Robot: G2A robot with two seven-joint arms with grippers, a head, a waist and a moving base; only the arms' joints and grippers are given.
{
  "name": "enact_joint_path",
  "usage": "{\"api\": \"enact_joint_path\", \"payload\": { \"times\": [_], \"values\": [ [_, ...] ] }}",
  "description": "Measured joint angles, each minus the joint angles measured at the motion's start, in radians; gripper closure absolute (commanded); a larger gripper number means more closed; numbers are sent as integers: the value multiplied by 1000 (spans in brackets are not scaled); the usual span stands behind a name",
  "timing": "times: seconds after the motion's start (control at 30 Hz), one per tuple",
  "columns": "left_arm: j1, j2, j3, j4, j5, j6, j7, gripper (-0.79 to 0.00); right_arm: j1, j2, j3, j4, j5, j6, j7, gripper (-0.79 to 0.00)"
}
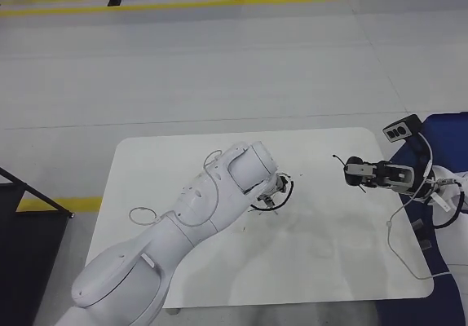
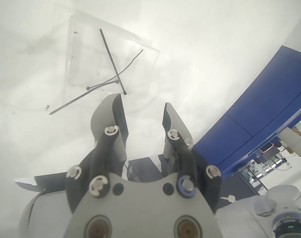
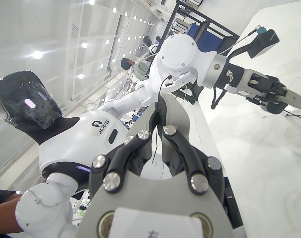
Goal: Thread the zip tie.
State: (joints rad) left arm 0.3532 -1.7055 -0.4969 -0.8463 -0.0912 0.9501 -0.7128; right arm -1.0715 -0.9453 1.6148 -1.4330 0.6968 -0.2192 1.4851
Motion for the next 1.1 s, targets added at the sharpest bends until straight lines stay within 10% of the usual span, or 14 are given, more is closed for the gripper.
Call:
{"api": "enact_joint_path", "payload": {
  "times": [0.1, 0.17, 0.67, 1.1],
  "values": [
    [-7, -4, 30, -21, 63, -20, 30, -231, 0, 0, 0, 0, 0, 0, 0, 0],
    [-6, -3, 36, -36, 86, -30, 41, 0, 0, 0, 0, 0, 0, 0, 0, 0],
    [1, 7, 129, -133, 267, -87, 127, 0, 0, 0, 0, 0, 0, 0, 0, 0],
    [-31, 164, 288, -395, 801, -430, -186, 0, 34, 21, 84, 62, -48, 42, -50, 0]
  ]
}}
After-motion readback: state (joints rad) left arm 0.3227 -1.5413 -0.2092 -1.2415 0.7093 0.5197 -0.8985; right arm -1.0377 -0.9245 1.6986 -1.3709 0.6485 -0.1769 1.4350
